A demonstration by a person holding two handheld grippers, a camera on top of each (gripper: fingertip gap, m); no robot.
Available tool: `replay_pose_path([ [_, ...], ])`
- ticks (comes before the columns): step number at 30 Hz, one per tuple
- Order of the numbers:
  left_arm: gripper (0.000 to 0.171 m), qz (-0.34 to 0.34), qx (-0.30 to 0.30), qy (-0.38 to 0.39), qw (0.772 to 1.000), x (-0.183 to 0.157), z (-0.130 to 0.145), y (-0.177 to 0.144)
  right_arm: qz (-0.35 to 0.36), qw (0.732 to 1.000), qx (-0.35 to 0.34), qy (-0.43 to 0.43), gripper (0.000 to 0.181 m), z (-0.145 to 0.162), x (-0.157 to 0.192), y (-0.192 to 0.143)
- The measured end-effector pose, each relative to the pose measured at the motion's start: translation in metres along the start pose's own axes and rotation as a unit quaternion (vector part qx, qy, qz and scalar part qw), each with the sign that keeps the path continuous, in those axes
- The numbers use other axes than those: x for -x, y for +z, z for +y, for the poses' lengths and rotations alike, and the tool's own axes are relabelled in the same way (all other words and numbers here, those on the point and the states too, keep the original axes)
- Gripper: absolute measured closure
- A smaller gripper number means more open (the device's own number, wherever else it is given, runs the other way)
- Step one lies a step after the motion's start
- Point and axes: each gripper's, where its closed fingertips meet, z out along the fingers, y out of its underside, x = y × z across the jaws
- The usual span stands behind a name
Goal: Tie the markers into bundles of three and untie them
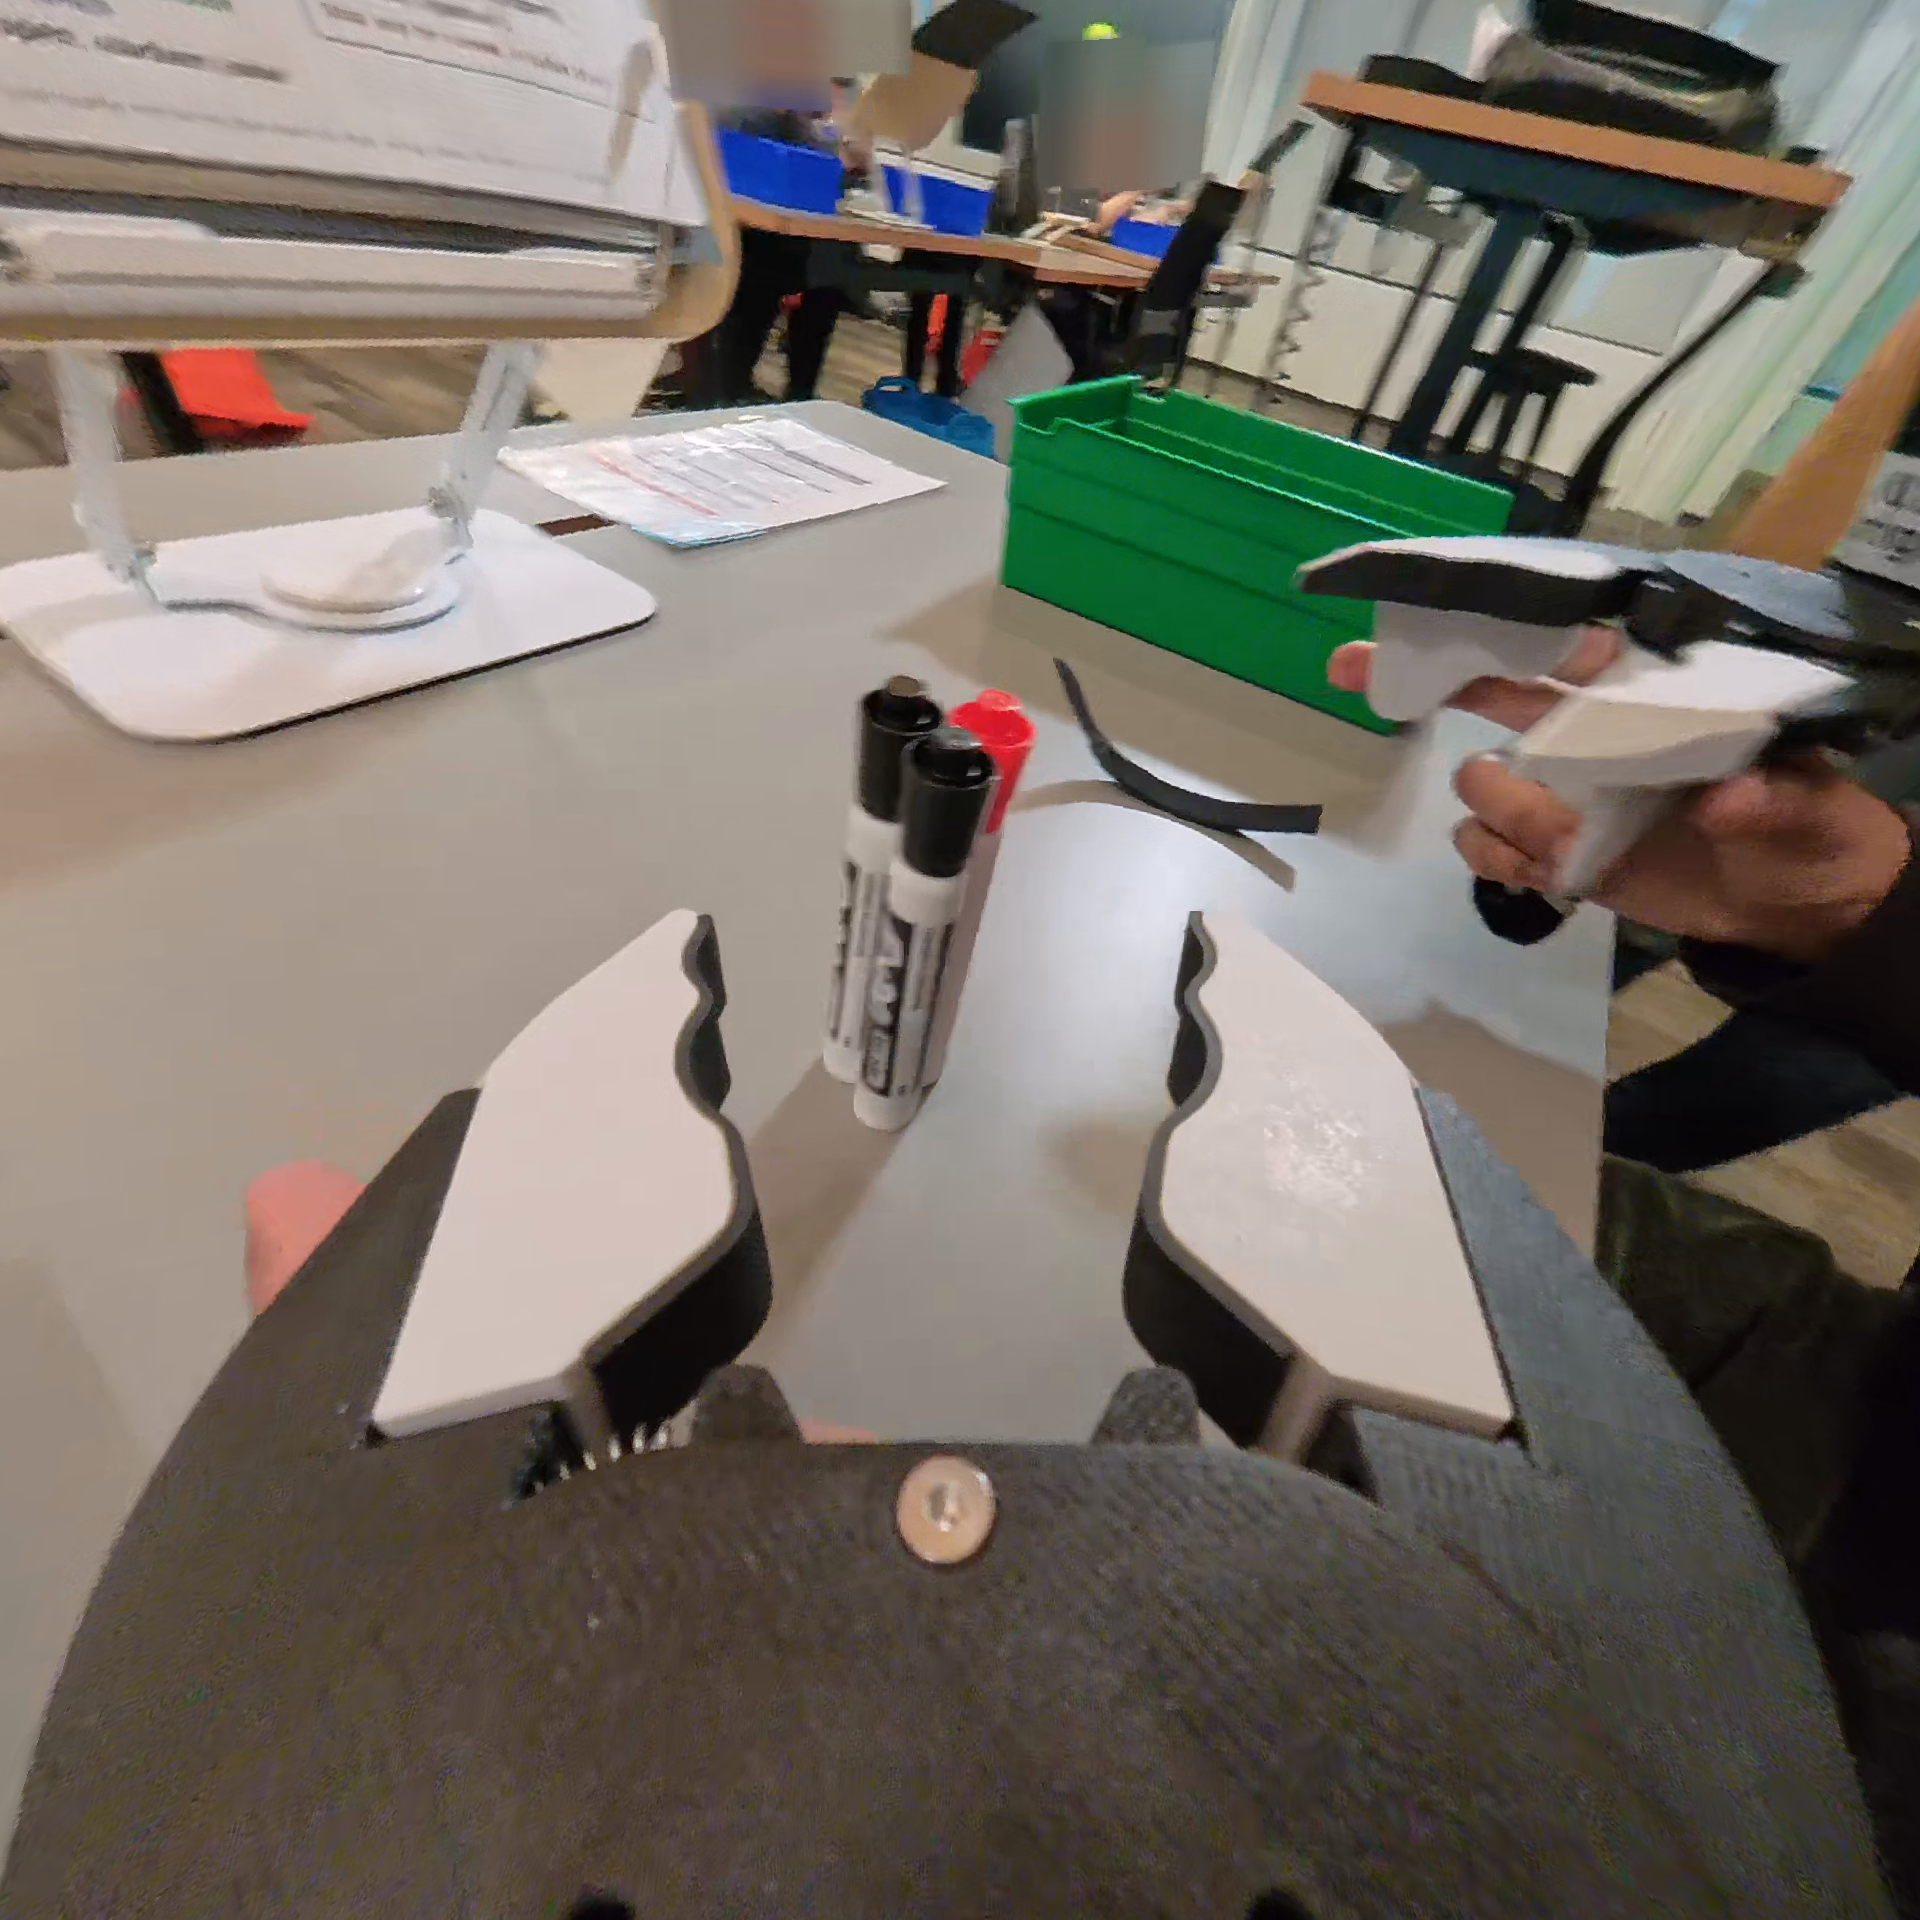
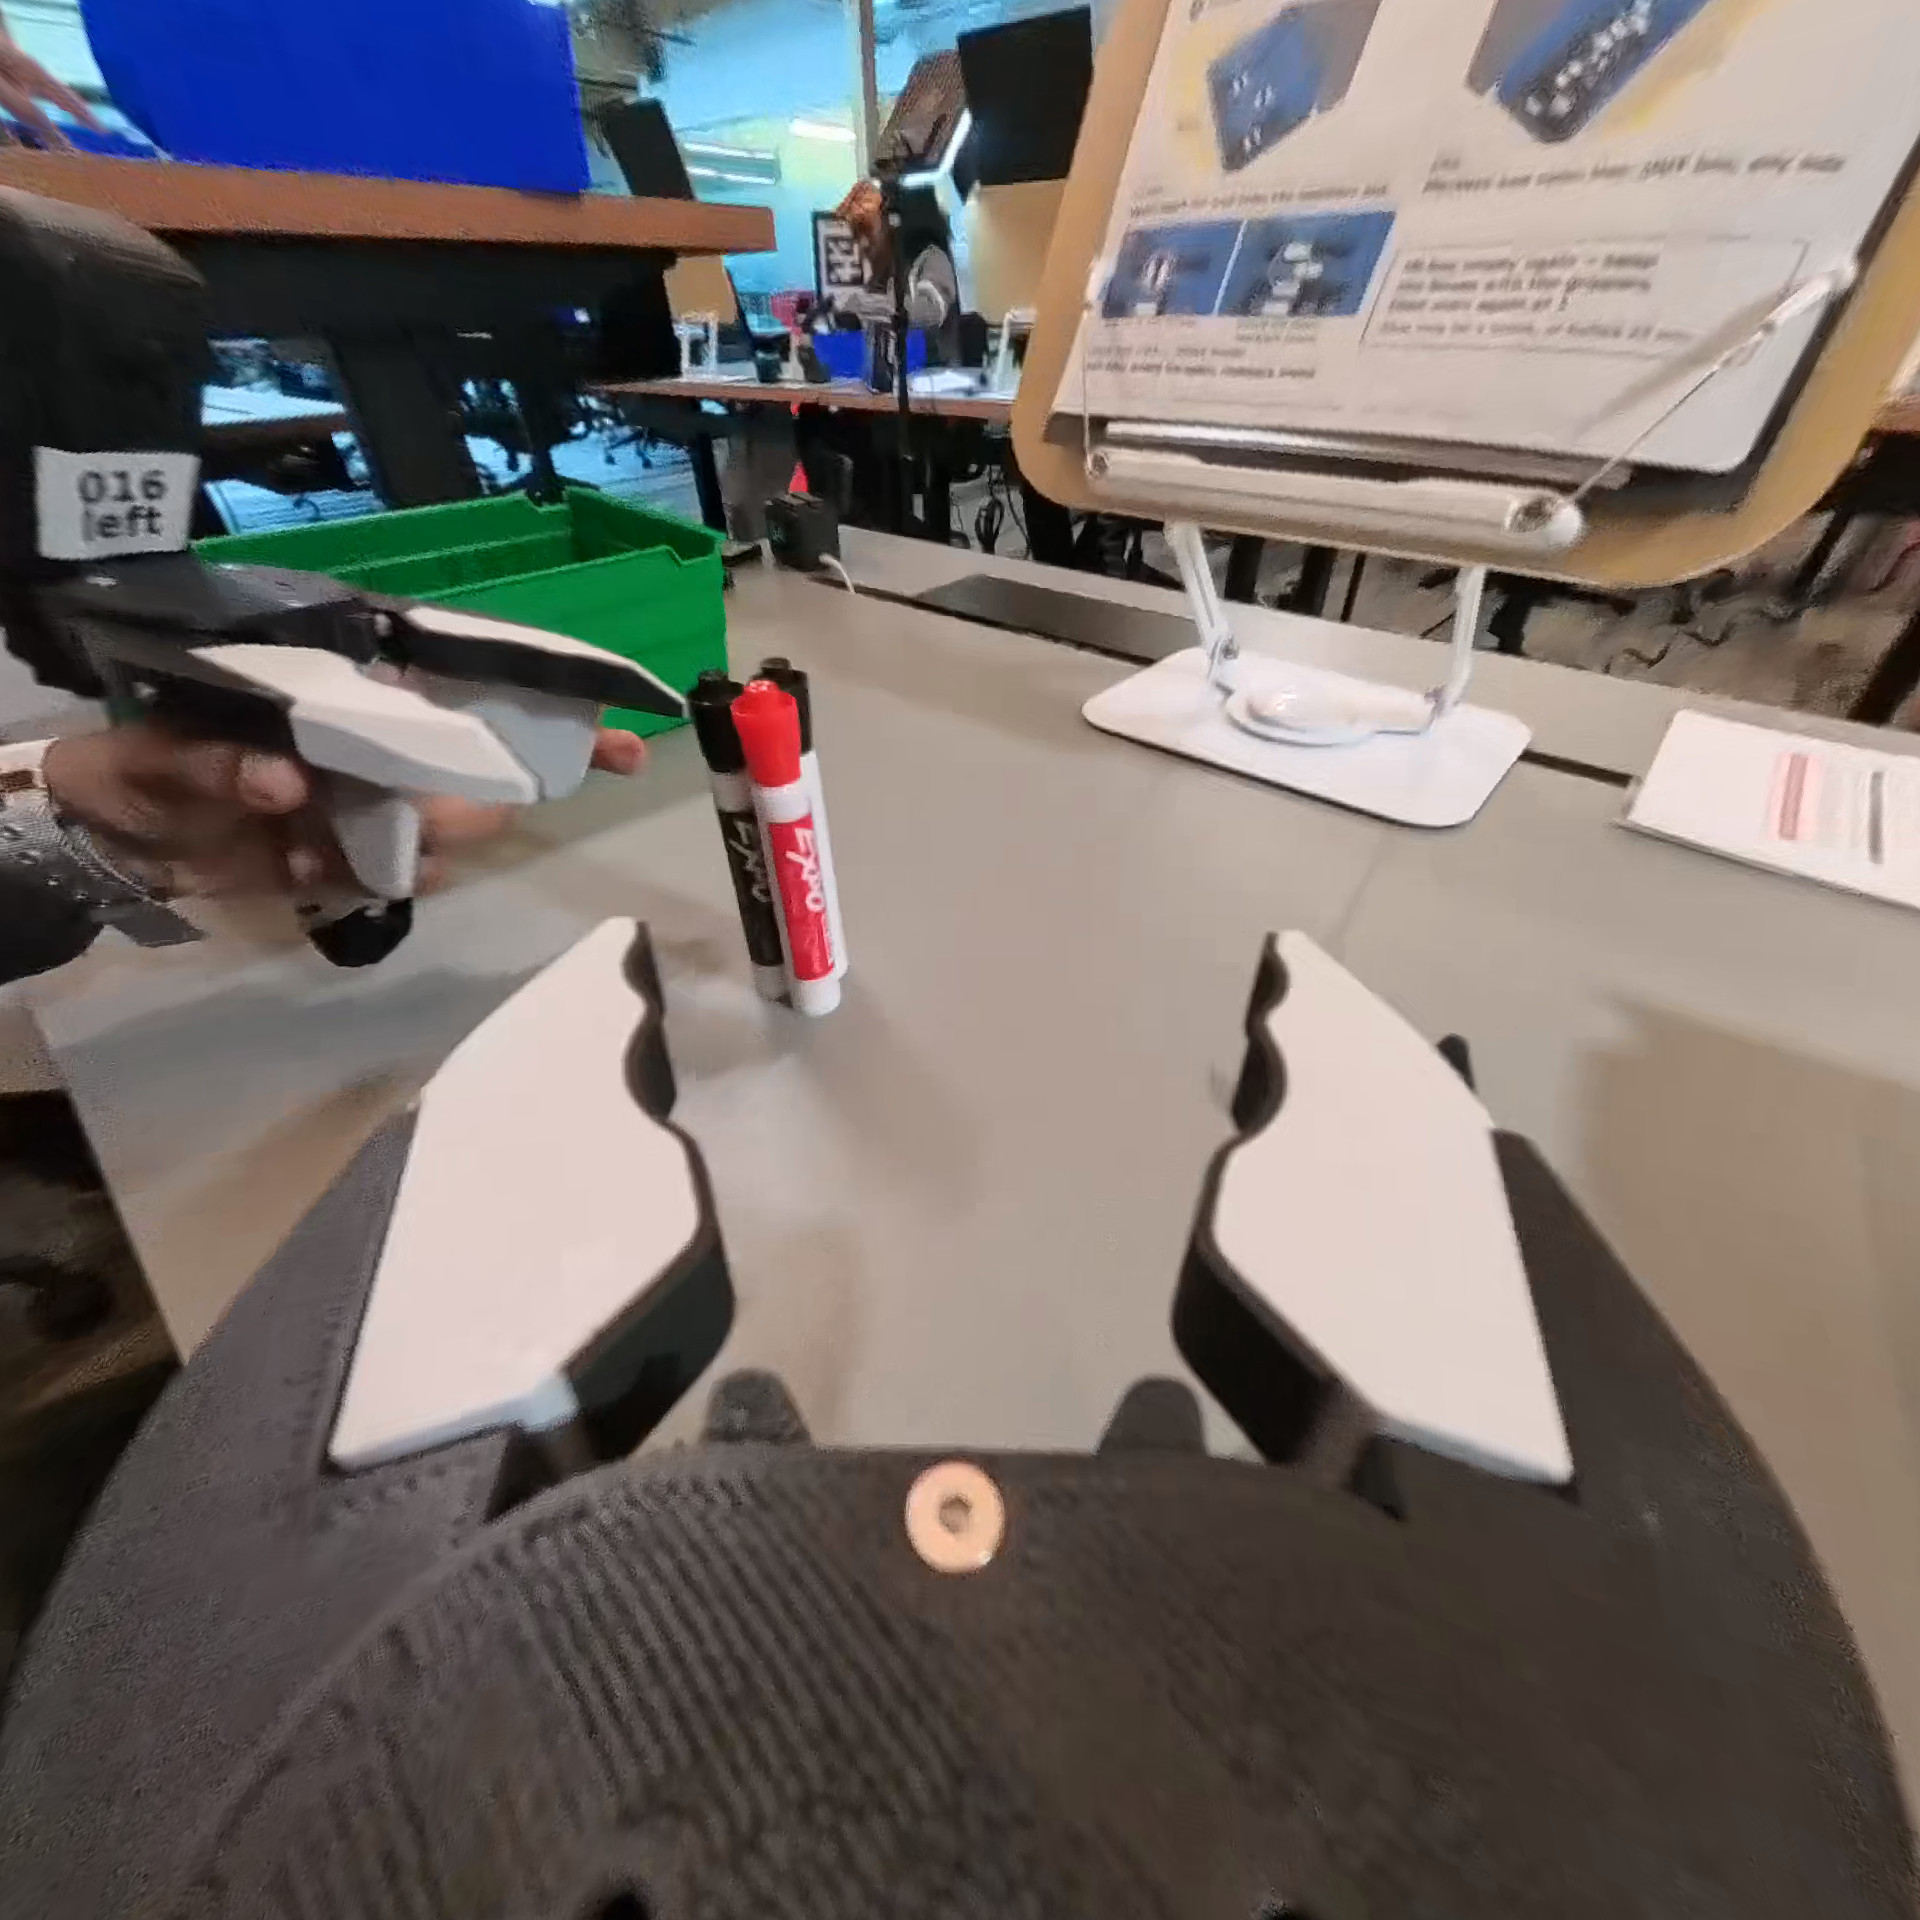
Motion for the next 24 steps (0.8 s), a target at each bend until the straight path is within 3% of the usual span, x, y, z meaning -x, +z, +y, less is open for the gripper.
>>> replay_pose_path([
  [3,0.092,-0.01,0.01,-0.02,1.0,0.008,0.006,-0.002,-0.03,1.0,-0.006,-0.009,0.065,-0.002,0.006,-0.002],
  [6,0.089,-0.021,0.014,-0.015,1.0,0.011,0.011,-0.011,-0.05,0.999,-0.014,-0.009,0.078,-0.005,0.007,0.0],
  [15,0.08,-0.048,0.046,0.039,0.997,0.002,0.033,-0.04,-0.107,0.994,-0.014,0.032,0.076,-0.005,0.024,0.029],
  [24,0.076,-0.026,0.051,0.058,0.997,-0.006,0.033,-0.028,-0.104,0.994,0.001,0.039,0.08,0.003,0.026,0.026],
])
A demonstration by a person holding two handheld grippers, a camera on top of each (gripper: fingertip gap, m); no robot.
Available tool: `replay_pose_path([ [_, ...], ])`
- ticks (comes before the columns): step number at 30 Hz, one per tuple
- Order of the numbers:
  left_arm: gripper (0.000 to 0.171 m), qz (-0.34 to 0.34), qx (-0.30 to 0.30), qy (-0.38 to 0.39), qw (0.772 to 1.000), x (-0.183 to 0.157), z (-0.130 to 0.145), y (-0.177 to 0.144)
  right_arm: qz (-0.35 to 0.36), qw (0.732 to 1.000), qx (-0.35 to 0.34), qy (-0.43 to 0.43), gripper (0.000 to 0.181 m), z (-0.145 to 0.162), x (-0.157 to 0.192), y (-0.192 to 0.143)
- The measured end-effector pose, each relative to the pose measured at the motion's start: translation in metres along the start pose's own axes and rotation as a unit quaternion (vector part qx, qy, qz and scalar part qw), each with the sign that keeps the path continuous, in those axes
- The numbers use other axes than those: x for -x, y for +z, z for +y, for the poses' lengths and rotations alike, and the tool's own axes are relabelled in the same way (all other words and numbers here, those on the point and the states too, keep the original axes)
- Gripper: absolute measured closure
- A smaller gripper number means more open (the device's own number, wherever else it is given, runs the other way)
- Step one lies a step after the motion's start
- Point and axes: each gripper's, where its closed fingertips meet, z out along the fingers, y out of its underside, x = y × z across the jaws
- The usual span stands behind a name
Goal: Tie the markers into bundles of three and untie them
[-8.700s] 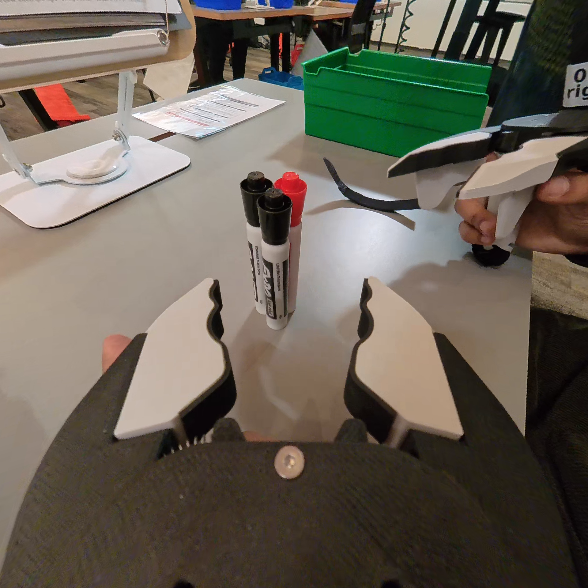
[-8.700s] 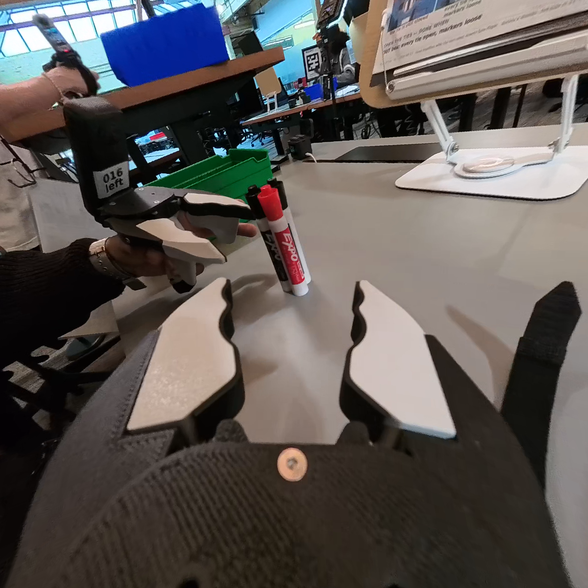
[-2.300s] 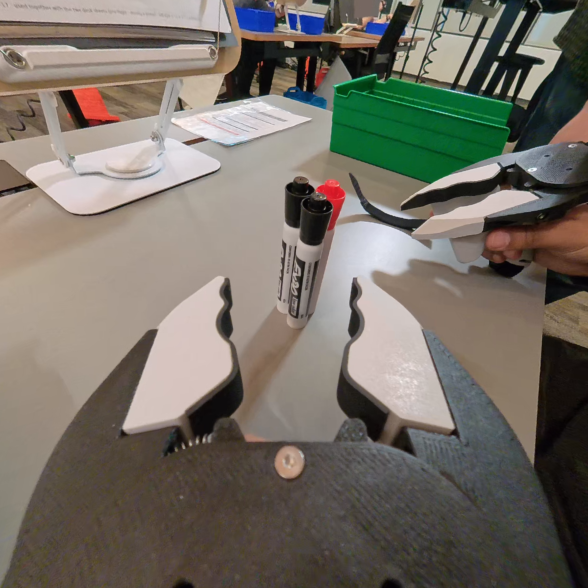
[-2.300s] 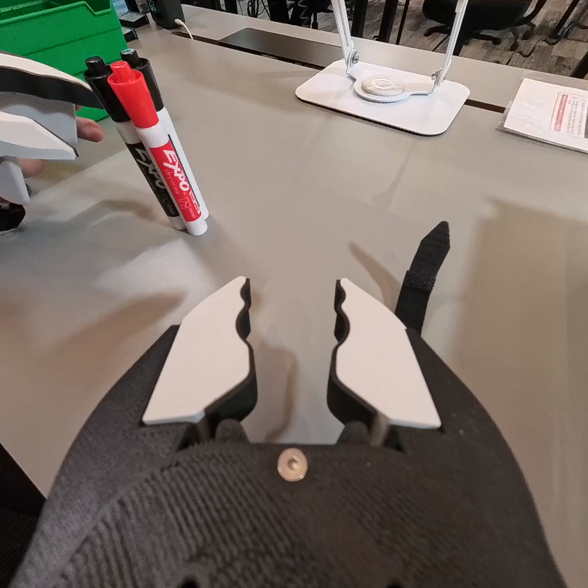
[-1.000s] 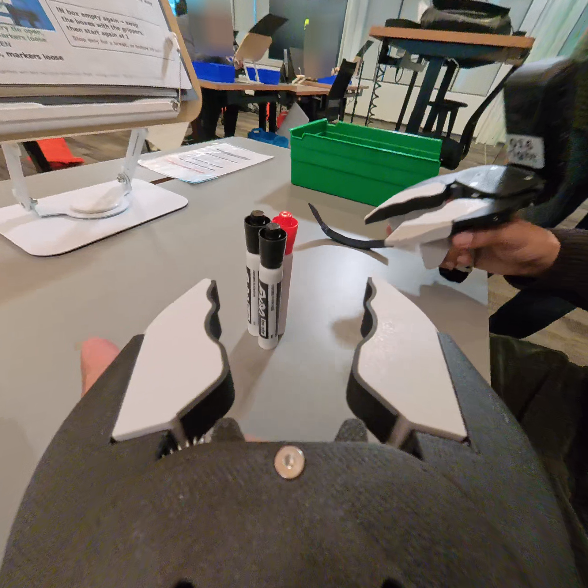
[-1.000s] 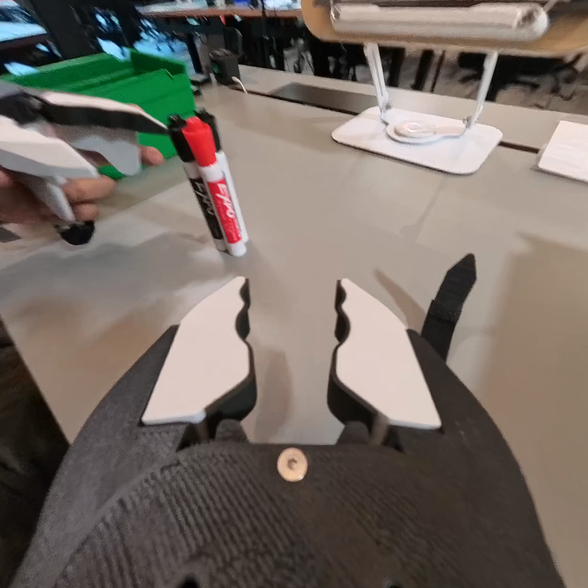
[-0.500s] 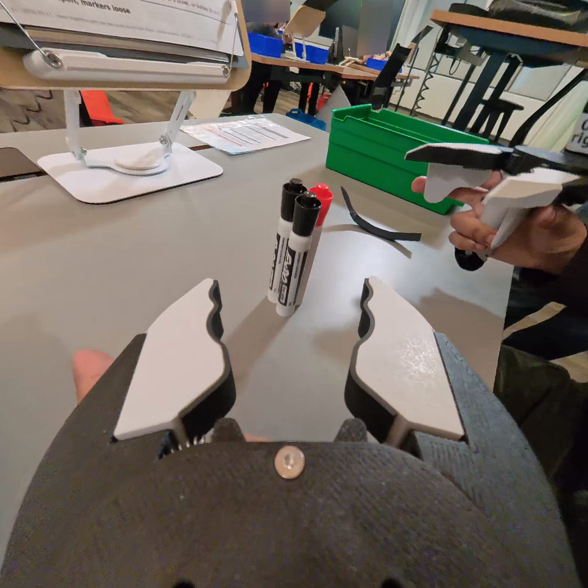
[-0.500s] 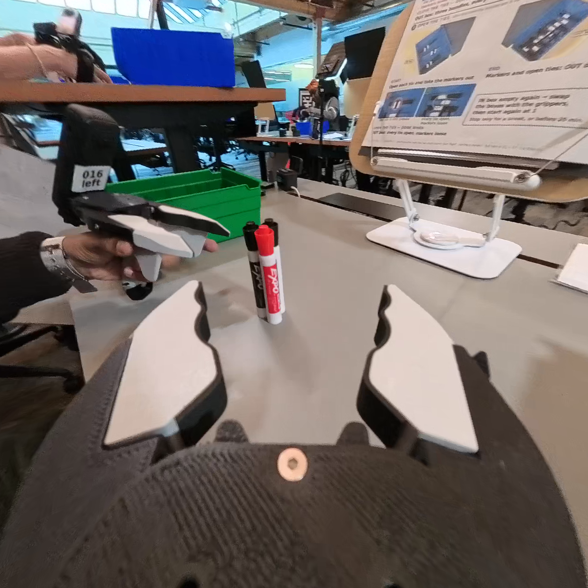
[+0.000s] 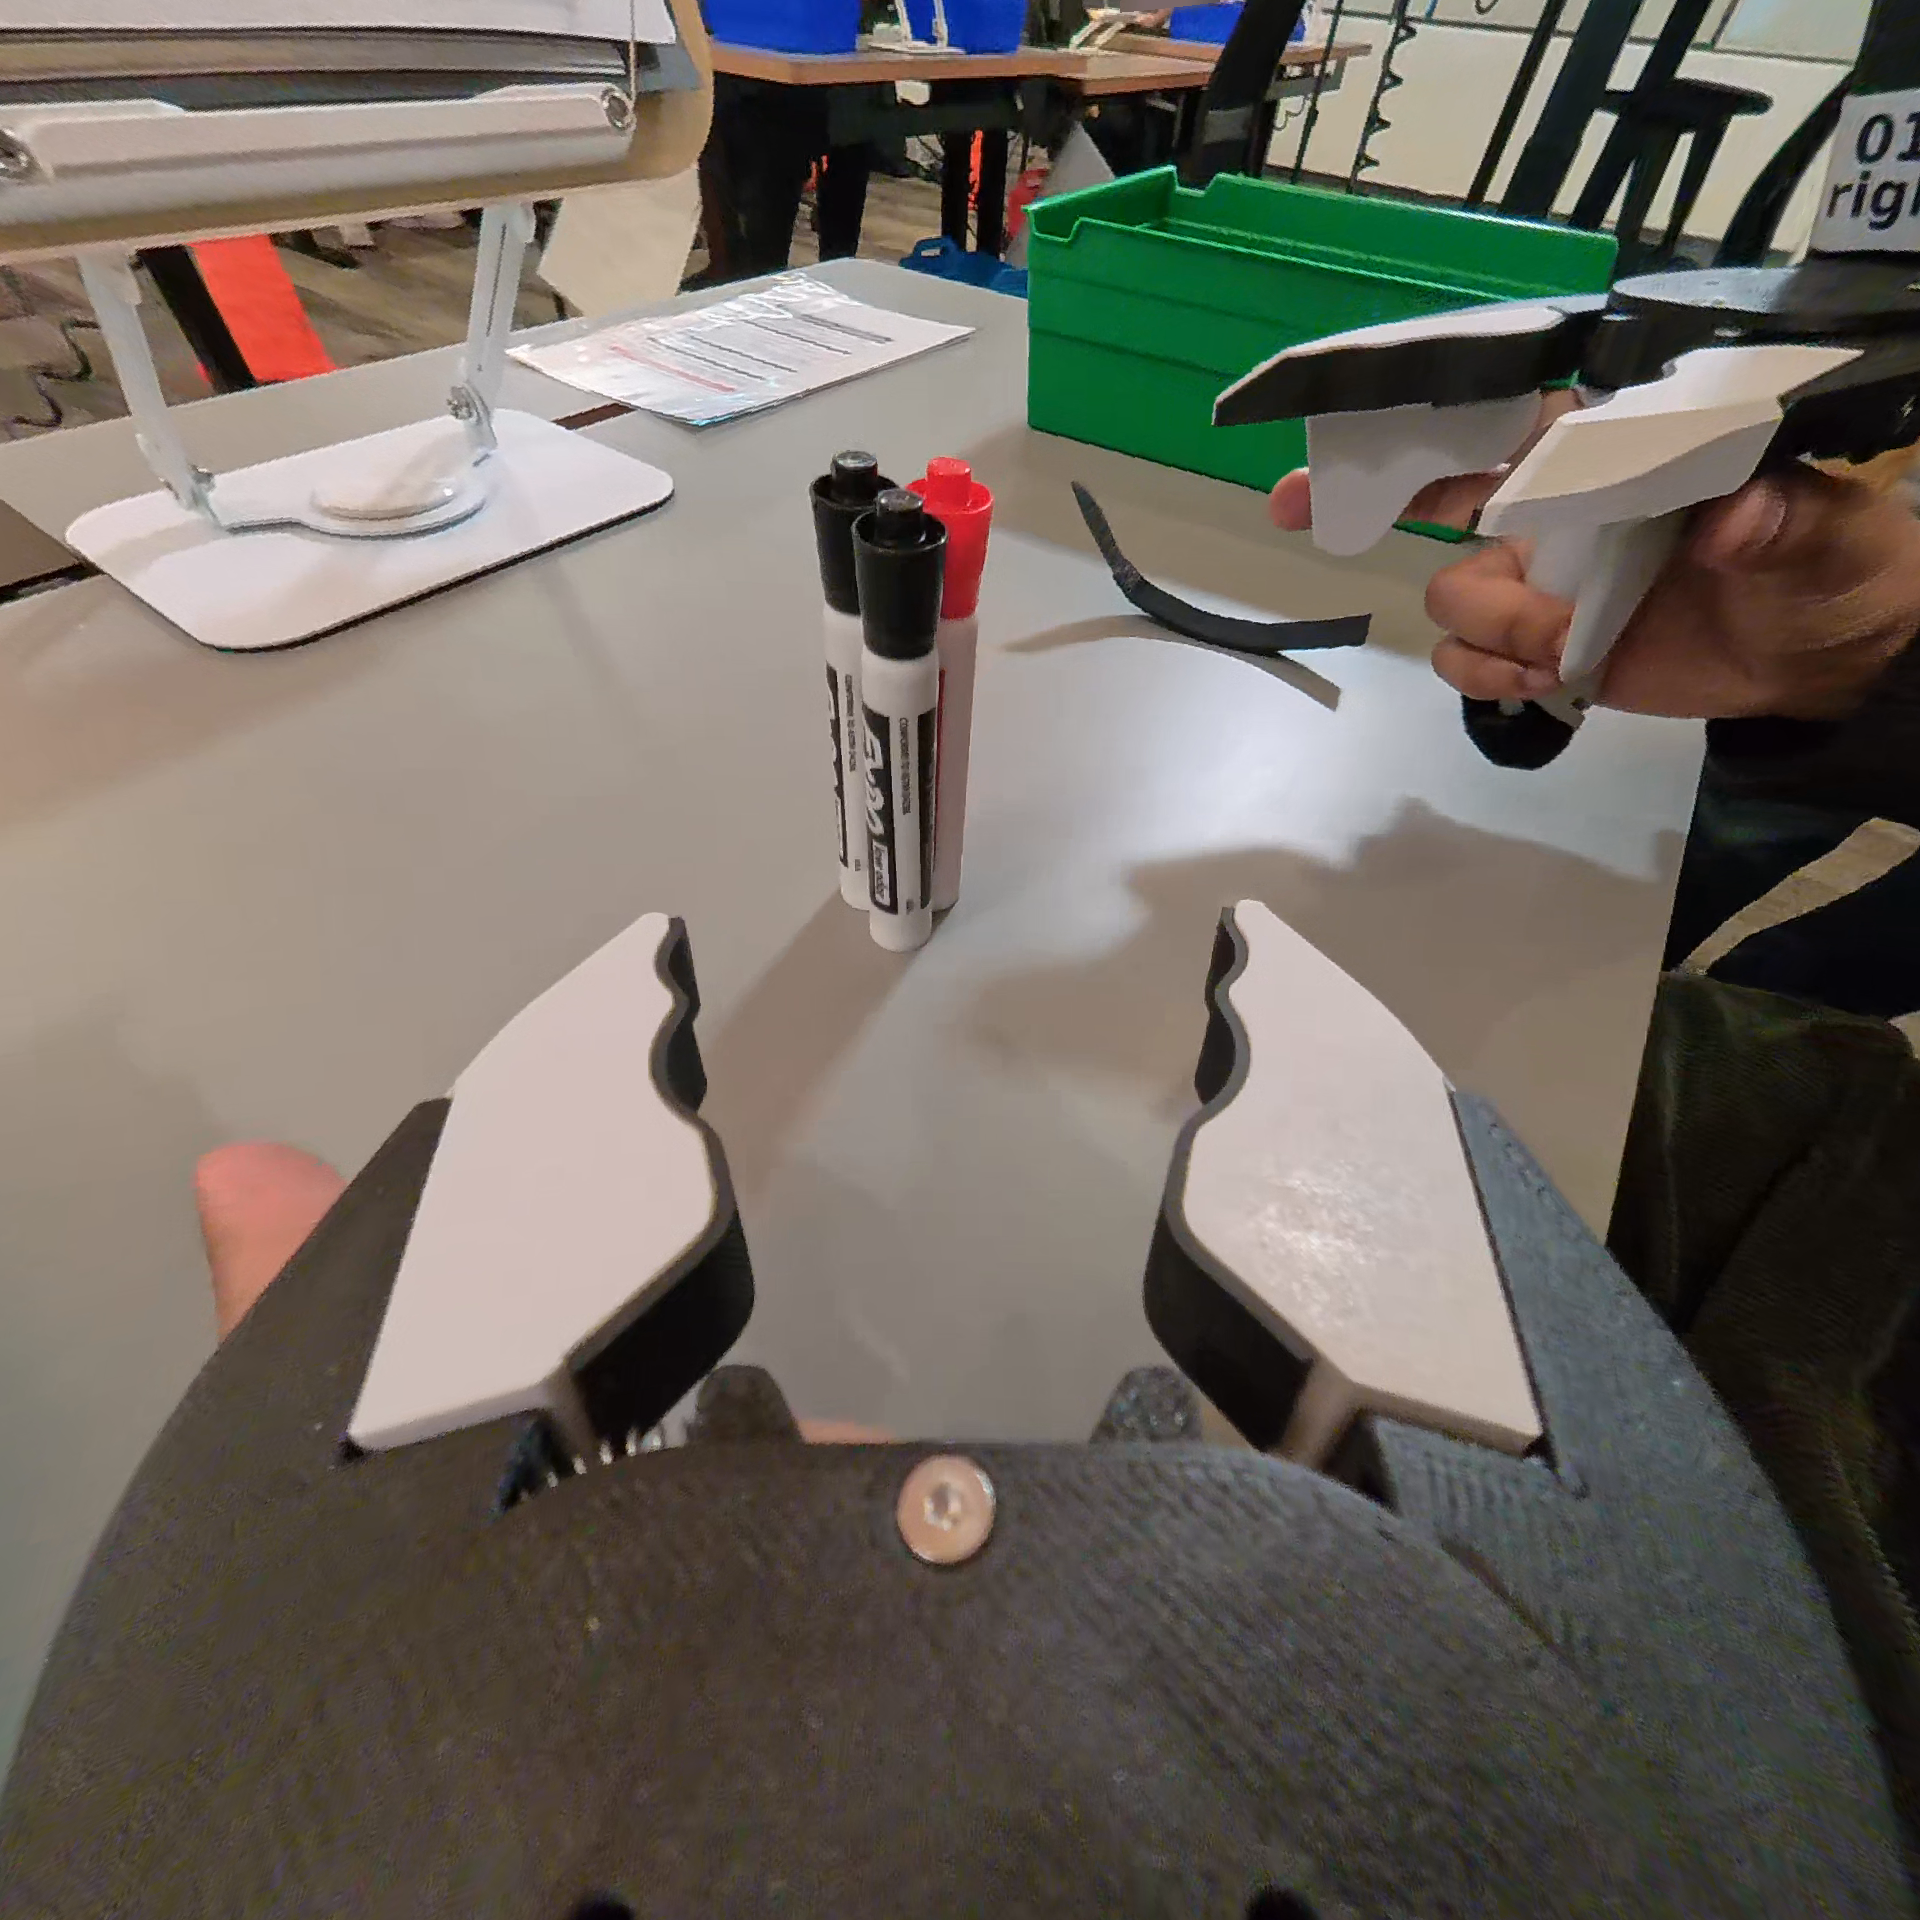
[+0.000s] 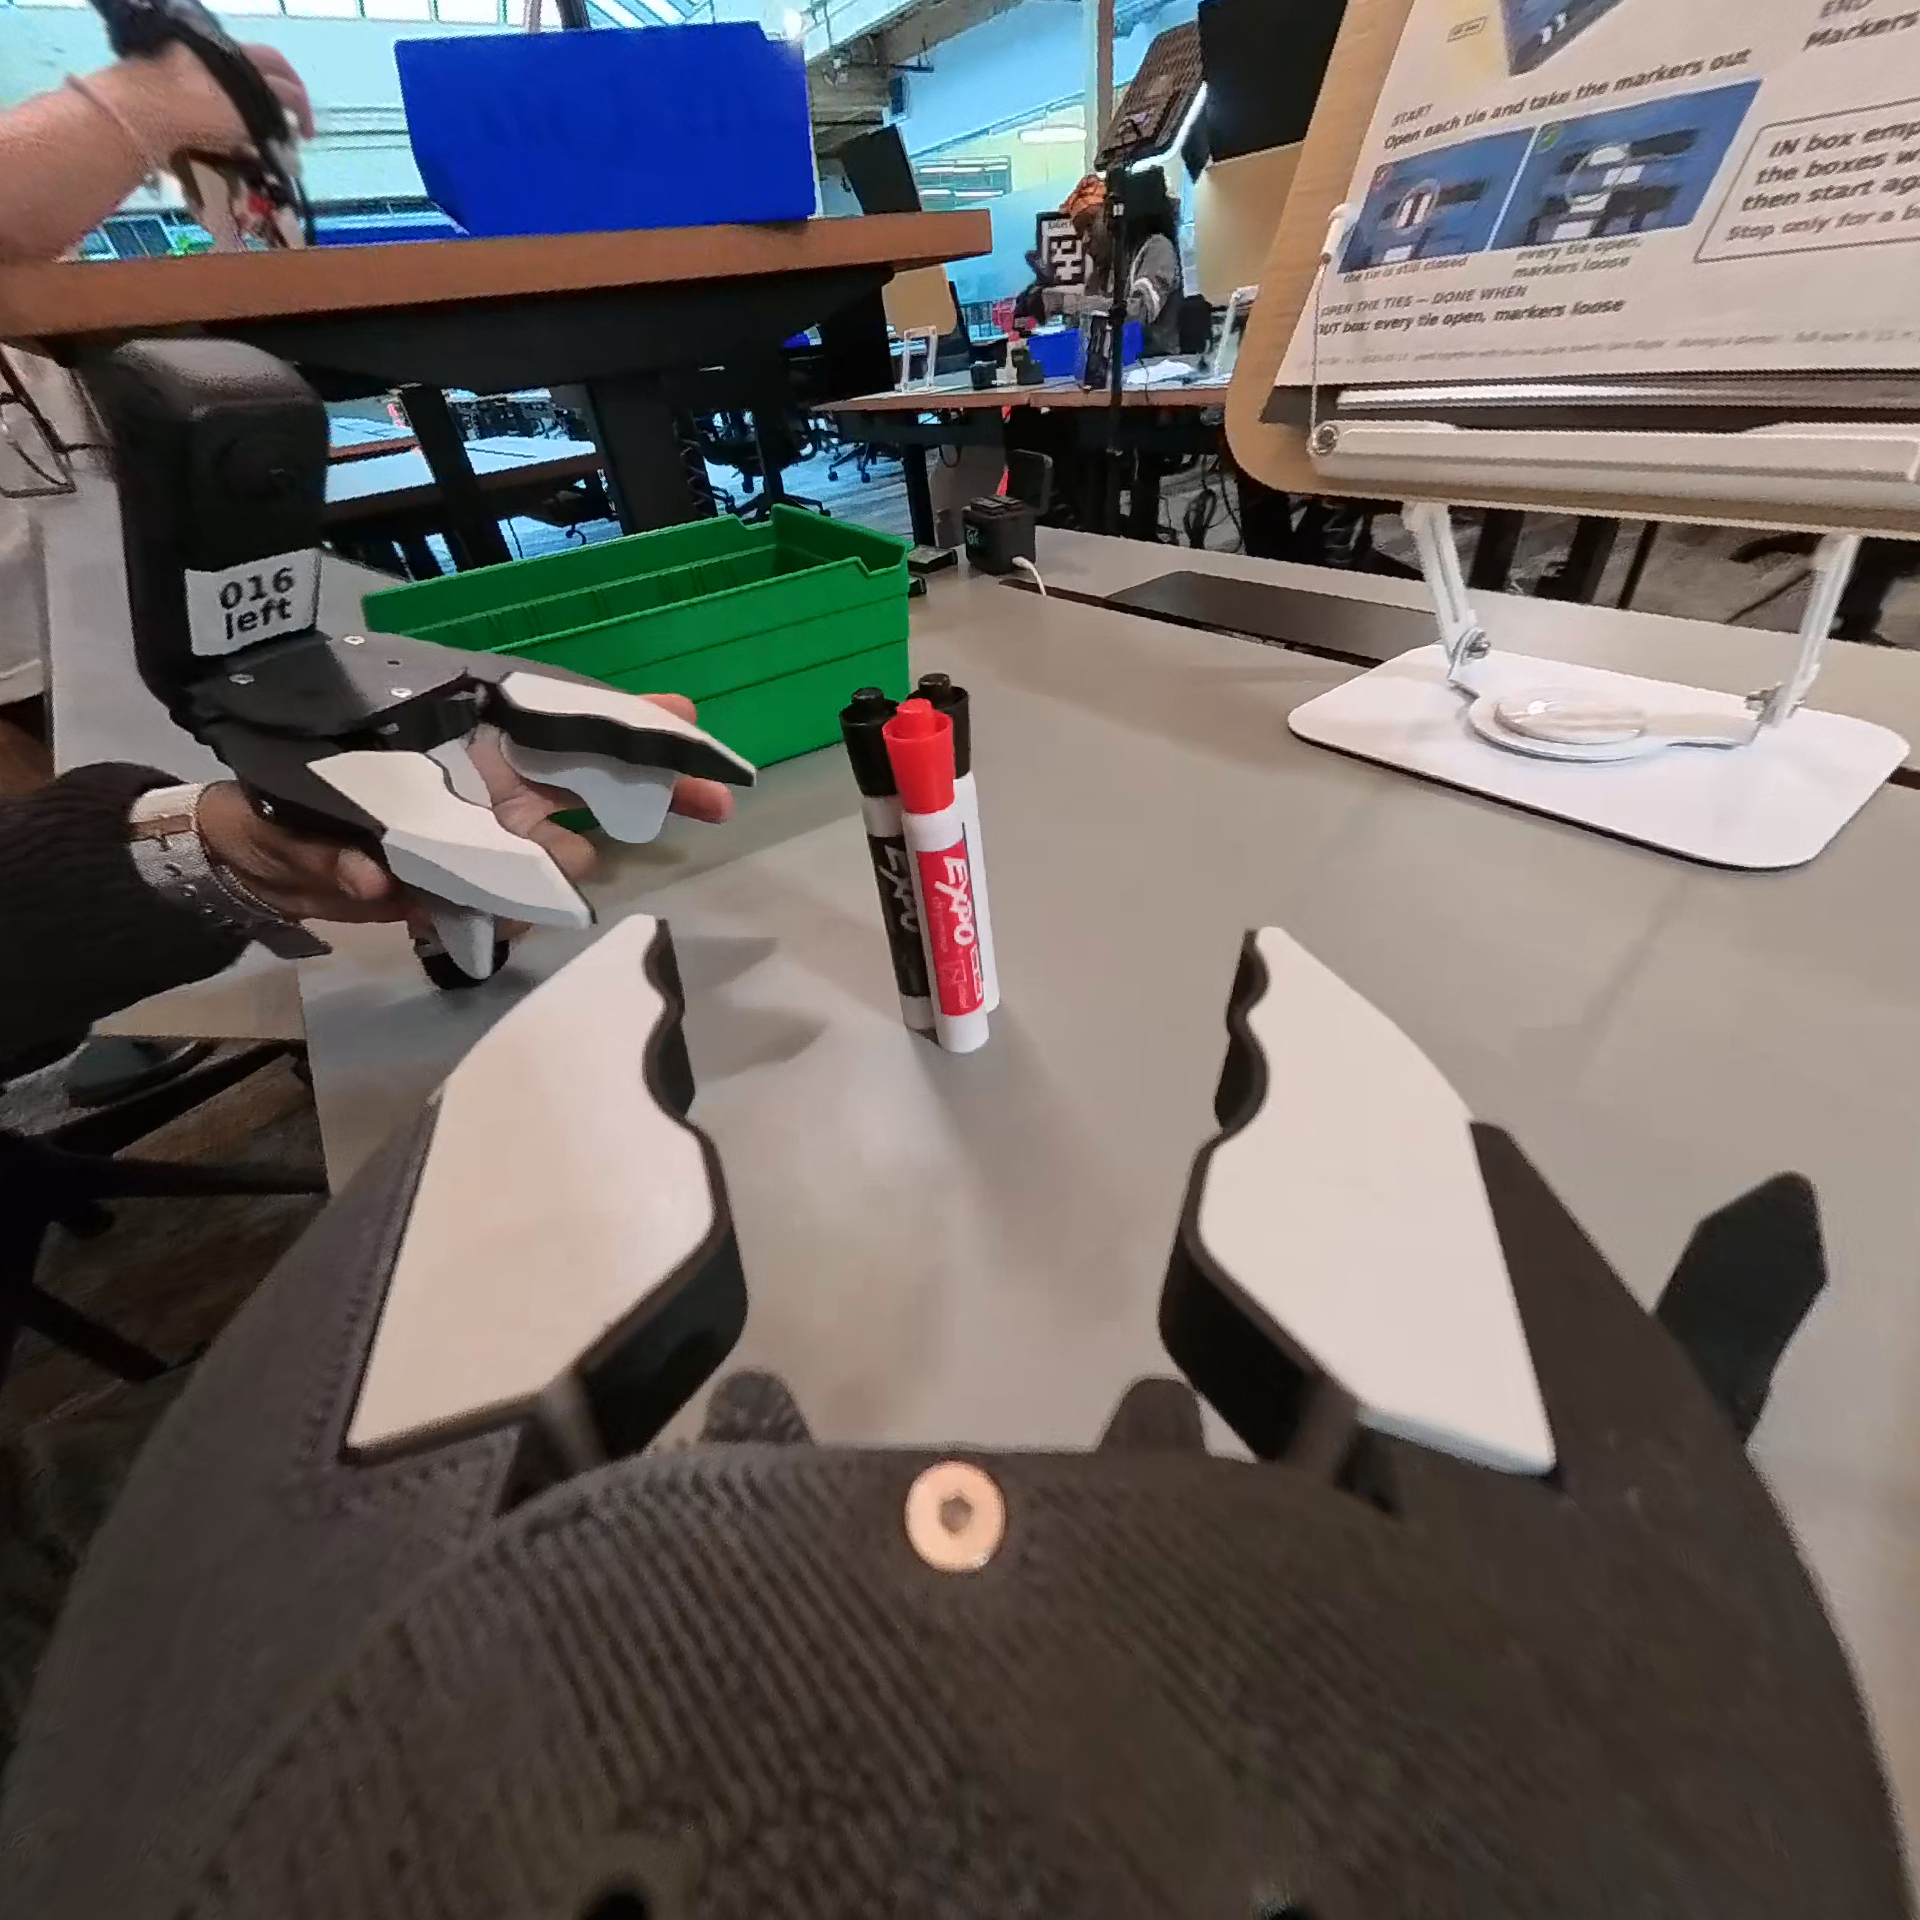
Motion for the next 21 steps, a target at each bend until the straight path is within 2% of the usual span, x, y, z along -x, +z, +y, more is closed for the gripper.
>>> replay_pose_path([
  [3,0.076,0.01,-0.004,0.012,1.0,-0.001,-0.005,0.012,0.007,1.0,0.001,0.019,0.081,0.003,-0.004,-0.007],
  [7,0.074,-0.009,-0.021,0.039,0.999,0.011,-0.017,0.025,0.028,0.999,0.002,0.032,0.081,0.008,-0.013,-0.022],
  [11,0.077,-0.007,-0.056,0.01,0.998,0.028,-0.035,0.037,0.061,0.997,0.004,0.036,0.081,0.012,-0.024,-0.042],
  [15,0.073,0.073,0.01,-0.025,0.997,0.013,-0.02,0.04,0.09,0.995,-0.008,0.046,0.081,0.01,-0.032,-0.06],
  [18,0.073,0.061,0.011,-0.006,0.998,0.017,-0.018,0.033,0.094,0.994,-0.021,0.053,0.082,0.006,-0.037,-0.063],
  [21,0.074,0.044,0.001,-0.021,0.999,0.025,-0.019,0.028,0.084,0.994,-0.018,0.074,0.082,0.01,-0.038,-0.057],
])
